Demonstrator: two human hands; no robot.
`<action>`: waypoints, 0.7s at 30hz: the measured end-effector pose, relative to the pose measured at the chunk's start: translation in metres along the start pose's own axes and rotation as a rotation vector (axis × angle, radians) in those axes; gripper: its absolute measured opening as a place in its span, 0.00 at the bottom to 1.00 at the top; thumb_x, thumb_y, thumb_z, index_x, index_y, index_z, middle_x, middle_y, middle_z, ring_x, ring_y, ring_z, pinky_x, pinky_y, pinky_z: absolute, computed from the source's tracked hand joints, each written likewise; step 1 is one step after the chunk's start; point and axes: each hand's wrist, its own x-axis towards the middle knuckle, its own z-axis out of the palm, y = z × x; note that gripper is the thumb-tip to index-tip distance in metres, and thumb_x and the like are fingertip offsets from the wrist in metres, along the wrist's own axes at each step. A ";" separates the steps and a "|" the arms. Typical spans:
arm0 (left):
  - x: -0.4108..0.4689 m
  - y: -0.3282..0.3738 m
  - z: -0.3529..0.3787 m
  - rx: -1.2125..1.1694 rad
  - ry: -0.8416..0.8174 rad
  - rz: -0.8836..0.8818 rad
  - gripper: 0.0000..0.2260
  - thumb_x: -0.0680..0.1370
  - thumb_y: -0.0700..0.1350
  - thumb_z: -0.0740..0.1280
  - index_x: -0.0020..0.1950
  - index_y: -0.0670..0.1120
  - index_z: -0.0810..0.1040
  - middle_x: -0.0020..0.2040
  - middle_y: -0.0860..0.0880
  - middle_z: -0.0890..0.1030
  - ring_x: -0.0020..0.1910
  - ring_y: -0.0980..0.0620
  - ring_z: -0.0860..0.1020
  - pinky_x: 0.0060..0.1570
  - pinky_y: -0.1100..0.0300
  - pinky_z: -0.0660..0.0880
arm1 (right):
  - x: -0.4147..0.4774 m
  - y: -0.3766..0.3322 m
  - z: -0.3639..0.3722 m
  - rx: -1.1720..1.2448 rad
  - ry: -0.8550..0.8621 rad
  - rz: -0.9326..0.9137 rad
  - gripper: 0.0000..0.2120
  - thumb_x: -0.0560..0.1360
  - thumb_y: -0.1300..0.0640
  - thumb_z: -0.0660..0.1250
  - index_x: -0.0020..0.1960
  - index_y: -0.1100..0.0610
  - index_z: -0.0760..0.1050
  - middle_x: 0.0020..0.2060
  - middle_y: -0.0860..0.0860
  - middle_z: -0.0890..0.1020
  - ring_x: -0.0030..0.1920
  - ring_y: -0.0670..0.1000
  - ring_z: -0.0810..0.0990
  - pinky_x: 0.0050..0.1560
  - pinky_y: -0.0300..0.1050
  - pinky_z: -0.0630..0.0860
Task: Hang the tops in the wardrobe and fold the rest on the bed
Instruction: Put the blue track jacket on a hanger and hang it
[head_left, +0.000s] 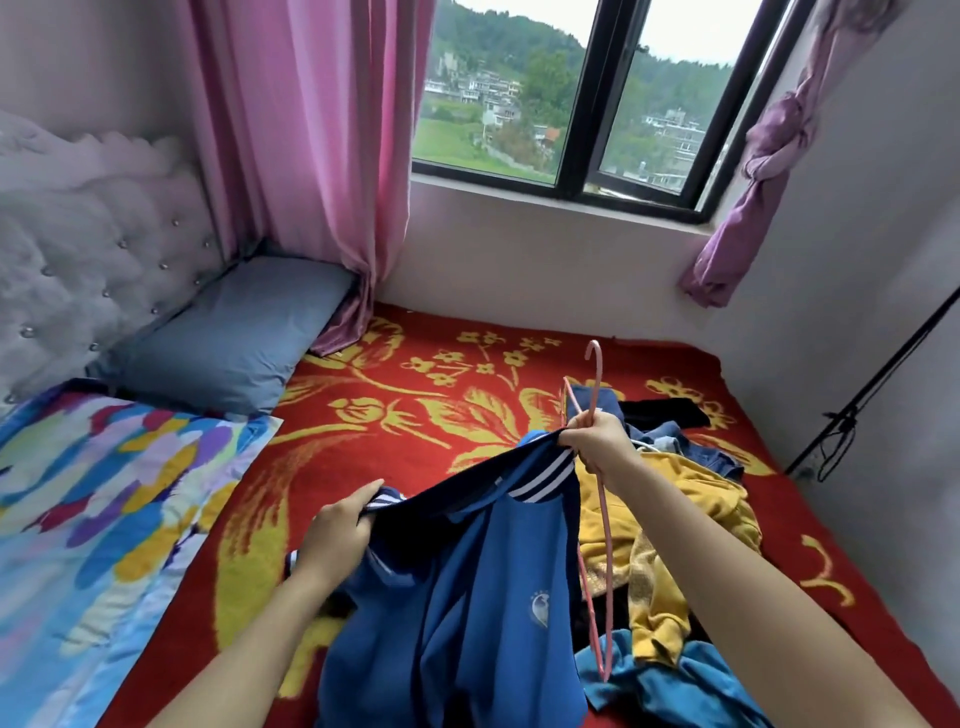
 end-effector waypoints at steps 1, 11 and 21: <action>0.003 0.005 -0.007 0.015 -0.079 0.053 0.19 0.79 0.38 0.60 0.69 0.49 0.72 0.61 0.47 0.79 0.59 0.46 0.77 0.52 0.55 0.73 | 0.000 0.005 -0.004 -0.103 -0.041 -0.013 0.10 0.72 0.67 0.67 0.38 0.58 0.66 0.29 0.52 0.66 0.22 0.46 0.62 0.20 0.37 0.59; 0.031 0.046 -0.029 0.137 -0.298 -0.026 0.11 0.79 0.49 0.58 0.53 0.55 0.79 0.51 0.56 0.80 0.52 0.53 0.77 0.56 0.49 0.74 | -0.030 0.006 -0.046 -0.114 -0.153 -0.263 0.10 0.80 0.63 0.57 0.59 0.61 0.72 0.20 0.45 0.64 0.16 0.41 0.62 0.19 0.30 0.58; 0.033 0.060 -0.040 0.105 -0.170 -0.104 0.13 0.78 0.49 0.58 0.39 0.50 0.79 0.41 0.49 0.81 0.44 0.46 0.78 0.48 0.51 0.73 | -0.057 0.032 -0.083 -0.140 -0.437 -0.146 0.09 0.78 0.64 0.61 0.50 0.56 0.80 0.19 0.47 0.65 0.19 0.44 0.60 0.20 0.35 0.56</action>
